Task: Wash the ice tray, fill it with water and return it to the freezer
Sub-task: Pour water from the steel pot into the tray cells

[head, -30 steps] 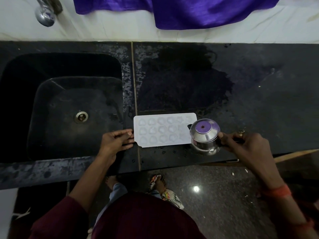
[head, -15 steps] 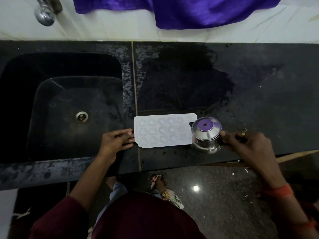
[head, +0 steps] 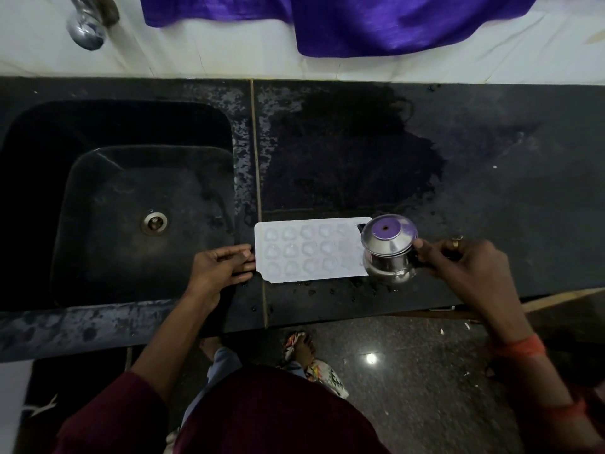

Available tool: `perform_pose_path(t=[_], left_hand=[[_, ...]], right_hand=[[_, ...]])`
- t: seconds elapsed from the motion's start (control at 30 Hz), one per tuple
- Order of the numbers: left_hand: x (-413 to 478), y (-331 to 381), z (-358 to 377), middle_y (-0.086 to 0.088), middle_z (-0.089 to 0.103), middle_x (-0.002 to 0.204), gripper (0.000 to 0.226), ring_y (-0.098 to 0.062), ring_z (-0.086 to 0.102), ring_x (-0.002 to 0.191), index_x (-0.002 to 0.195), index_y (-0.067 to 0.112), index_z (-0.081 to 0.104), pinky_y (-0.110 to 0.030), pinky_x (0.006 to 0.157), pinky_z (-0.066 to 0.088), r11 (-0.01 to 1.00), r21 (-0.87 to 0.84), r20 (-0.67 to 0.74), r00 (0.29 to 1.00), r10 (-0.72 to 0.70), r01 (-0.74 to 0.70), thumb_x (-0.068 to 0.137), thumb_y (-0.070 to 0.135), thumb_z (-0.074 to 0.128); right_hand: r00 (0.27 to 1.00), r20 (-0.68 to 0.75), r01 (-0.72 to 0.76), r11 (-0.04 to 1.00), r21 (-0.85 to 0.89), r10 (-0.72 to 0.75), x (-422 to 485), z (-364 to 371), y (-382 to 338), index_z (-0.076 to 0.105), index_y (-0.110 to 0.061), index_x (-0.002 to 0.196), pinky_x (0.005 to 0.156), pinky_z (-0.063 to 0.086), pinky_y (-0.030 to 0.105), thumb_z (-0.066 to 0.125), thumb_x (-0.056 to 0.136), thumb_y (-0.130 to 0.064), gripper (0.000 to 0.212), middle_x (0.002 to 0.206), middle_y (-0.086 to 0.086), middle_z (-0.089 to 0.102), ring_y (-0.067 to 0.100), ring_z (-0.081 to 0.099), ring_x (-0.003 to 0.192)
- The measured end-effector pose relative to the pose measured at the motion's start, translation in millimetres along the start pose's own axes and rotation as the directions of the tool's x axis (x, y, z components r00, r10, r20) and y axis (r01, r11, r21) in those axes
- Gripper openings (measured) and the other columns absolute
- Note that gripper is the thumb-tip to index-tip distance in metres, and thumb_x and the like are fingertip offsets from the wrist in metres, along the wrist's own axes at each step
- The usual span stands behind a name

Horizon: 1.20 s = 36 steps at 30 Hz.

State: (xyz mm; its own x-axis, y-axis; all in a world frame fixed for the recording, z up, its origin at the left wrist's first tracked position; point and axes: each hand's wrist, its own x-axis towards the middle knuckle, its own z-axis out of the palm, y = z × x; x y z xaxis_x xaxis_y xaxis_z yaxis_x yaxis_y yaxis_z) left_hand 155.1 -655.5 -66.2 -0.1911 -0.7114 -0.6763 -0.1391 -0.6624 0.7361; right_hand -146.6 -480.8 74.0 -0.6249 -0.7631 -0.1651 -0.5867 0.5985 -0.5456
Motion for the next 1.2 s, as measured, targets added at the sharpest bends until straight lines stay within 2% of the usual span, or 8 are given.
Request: perform_pose_path(t=[0.17, 0.37, 0.53, 0.73, 0.83, 0.93, 1.03, 1.2], left_hand=[[0, 0, -2, -0.011, 0.074, 0.09, 0.016, -0.009, 0.074, 0.065, 0.109, 0.002, 0.07, -0.021, 0.062, 0.061, 1.0, -0.004, -0.001, 1.0, -0.001, 0.001, 0.094, 0.005, 0.065], [-1, 1, -2, -0.014, 0.073, 0.094, 0.015, -0.009, 0.074, 0.066, 0.109, 0.002, 0.069, -0.022, 0.063, 0.061, 1.0, 0.001, 0.009, 1.0, 0.012, -0.012, 0.095, 0.004, 0.063], [1, 1, -3, -0.014, 0.073, 0.095, 0.016, -0.011, 0.074, 0.07, 0.109, 0.003, 0.07, -0.022, 0.064, 0.061, 1.0, 0.008, 0.009, 1.0, -0.001, 0.001, 0.094, 0.005, 0.064], [0, 1, -2, -0.013, 0.073, 0.094, 0.016, -0.01, 0.074, 0.068, 0.11, 0.002, 0.07, -0.021, 0.063, 0.061, 1.0, 0.013, 0.007, 1.0, 0.005, -0.005, 0.095, 0.005, 0.064], [-1, 1, -1, -0.014, 0.073, 0.095, 0.016, -0.01, 0.074, 0.067, 0.109, 0.002, 0.07, -0.022, 0.064, 0.061, 1.0, 0.011, 0.008, 1.0, 0.007, -0.007, 0.094, 0.006, 0.065], [-3, 3, 1, -0.012, 0.073, 0.09, 0.015, -0.008, 0.073, 0.064, 0.108, 0.002, 0.07, -0.022, 0.064, 0.06, 1.0, 0.005, 0.006, 1.0, 0.01, -0.01, 0.094, 0.004, 0.064], [-3, 3, 2, -0.011, 0.073, 0.09, 0.015, -0.007, 0.073, 0.063, 0.108, 0.002, 0.069, -0.022, 0.065, 0.06, 1.0, 0.005, 0.006, 1.0, 0.008, -0.008, 0.094, 0.004, 0.064], [-2, 2, 0, -0.012, 0.072, 0.09, 0.017, -0.007, 0.072, 0.063, 0.11, 0.001, 0.069, -0.023, 0.067, 0.06, 1.0, 0.004, 0.0, 1.0, 0.005, -0.005, 0.094, 0.004, 0.064]], right_hand=[[1.0, 0.009, -0.006, 1.0, -0.012, 0.006, 3, 1, -1, 0.078, -0.027, 0.078, 0.06, 0.039, 0.0, 0.067, 0.086, -0.048, 0.025, 0.061, -0.023, 0.064, -0.014, 0.055, 0.066], [0.999, 0.021, -0.03, 1.0, 0.004, 0.03, 4, 1, 0, 0.078, -0.029, 0.075, 0.06, 0.04, 0.008, 0.067, 0.086, -0.05, 0.027, 0.056, -0.021, 0.066, -0.013, 0.058, 0.064], [0.999, 0.025, -0.027, 1.0, 0.001, 0.027, 5, 0, 0, 0.079, -0.028, 0.077, 0.062, 0.041, 0.014, 0.065, 0.086, -0.052, 0.029, 0.062, -0.018, 0.068, -0.008, 0.061, 0.068], [1.0, -0.002, -0.02, 0.995, 0.096, 0.02, 1, 0, 2, 0.078, -0.027, 0.076, 0.064, 0.043, 0.005, 0.066, 0.084, -0.052, 0.028, 0.068, -0.026, 0.07, -0.017, 0.062, 0.069], [1.0, -0.013, -0.003, 0.992, 0.124, 0.005, 1, 1, 0, 0.077, -0.024, 0.074, 0.065, 0.043, 0.004, 0.066, 0.084, -0.052, 0.031, 0.069, -0.025, 0.071, -0.016, 0.062, 0.069], [1.0, -0.014, 0.017, 0.992, 0.123, -0.015, 2, 1, -3, 0.078, -0.025, 0.076, 0.066, 0.045, 0.008, 0.067, 0.084, -0.051, 0.029, 0.067, -0.02, 0.071, -0.015, 0.063, 0.068], [1.0, 0.004, 0.027, 0.994, 0.103, -0.027, 4, 3, -7, 0.078, -0.028, 0.076, 0.067, 0.048, 0.016, 0.066, 0.083, -0.053, 0.028, 0.066, -0.024, 0.07, -0.01, 0.066, 0.07], [0.998, 0.027, 0.048, 0.997, 0.054, -0.049, 7, 10, -10, 0.078, -0.029, 0.078, 0.06, 0.041, 0.002, 0.066, 0.085, -0.051, 0.026, 0.064, -0.022, 0.068, -0.016, 0.063, 0.071]])
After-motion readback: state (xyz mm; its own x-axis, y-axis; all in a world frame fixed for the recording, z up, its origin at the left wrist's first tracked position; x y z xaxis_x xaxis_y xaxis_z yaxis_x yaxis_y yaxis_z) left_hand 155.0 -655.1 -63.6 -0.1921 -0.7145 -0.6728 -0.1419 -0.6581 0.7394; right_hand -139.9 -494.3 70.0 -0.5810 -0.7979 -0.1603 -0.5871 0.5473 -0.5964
